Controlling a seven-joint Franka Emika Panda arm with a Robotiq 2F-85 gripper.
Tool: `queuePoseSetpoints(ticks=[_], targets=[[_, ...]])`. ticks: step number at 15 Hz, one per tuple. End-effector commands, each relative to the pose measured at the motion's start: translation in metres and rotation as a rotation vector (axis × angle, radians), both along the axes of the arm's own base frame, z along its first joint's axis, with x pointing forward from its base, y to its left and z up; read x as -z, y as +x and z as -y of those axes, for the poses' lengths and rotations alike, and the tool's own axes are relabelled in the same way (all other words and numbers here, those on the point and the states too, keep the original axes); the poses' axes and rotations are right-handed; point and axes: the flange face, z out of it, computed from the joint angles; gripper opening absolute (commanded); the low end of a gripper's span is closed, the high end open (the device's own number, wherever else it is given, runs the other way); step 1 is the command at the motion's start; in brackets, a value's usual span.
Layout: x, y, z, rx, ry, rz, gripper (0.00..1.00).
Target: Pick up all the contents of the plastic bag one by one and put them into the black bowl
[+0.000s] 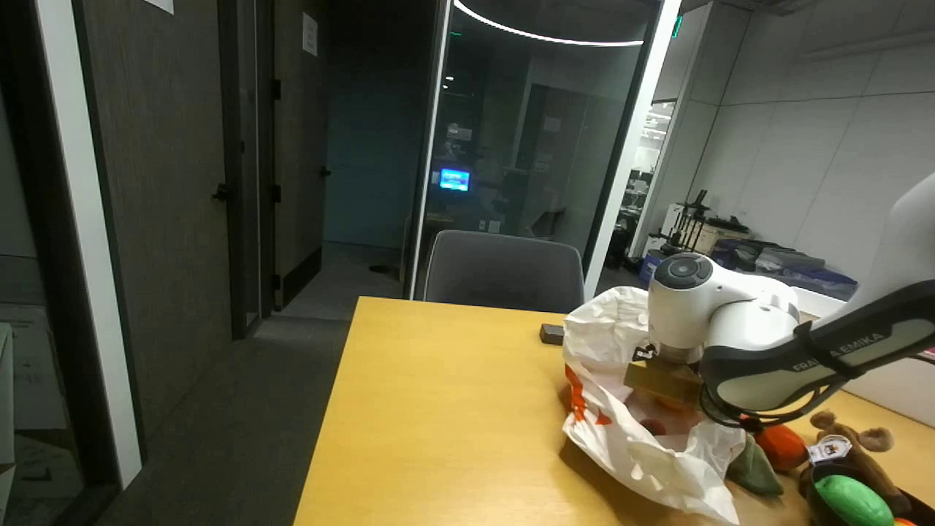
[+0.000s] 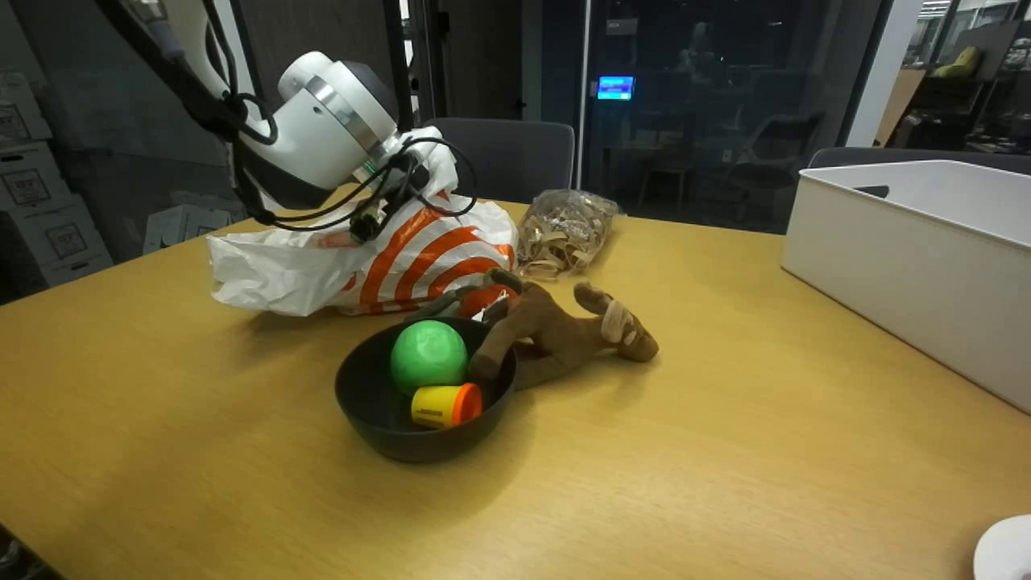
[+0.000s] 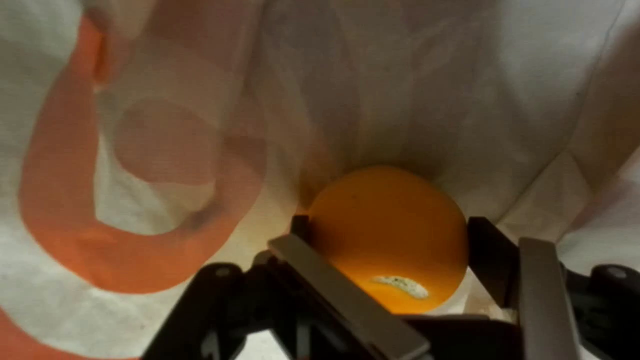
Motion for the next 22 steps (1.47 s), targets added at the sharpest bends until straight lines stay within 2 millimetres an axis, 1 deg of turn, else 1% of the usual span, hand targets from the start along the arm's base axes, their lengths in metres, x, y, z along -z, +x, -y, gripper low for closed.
queuePoseSetpoints(ticks=[1,3,7,11,13,16,17,19,20,22], targets=[[-0.013,0.001,-0.003,-0.034,0.056,-0.005,0.53],[-0.015,-0.004,-0.009,-0.083,0.149,-0.045,0.53],[-0.038,-0.012,-0.01,-0.161,0.328,-0.109,0.53],[-0.06,-0.033,-0.022,-0.249,0.49,-0.243,0.53],[-0.08,-0.045,-0.027,-0.313,0.552,-0.328,0.53],[-0.128,-0.07,-0.012,-0.355,0.574,-0.424,0.53],[-0.154,-0.078,-0.006,-0.373,0.601,-0.419,0.53],[-0.188,-0.098,0.013,-0.382,0.599,-0.45,0.53],[-0.205,-0.109,0.021,-0.415,0.62,-0.463,0.53],[-0.241,-0.135,0.038,-0.467,0.654,-0.47,0.53]])
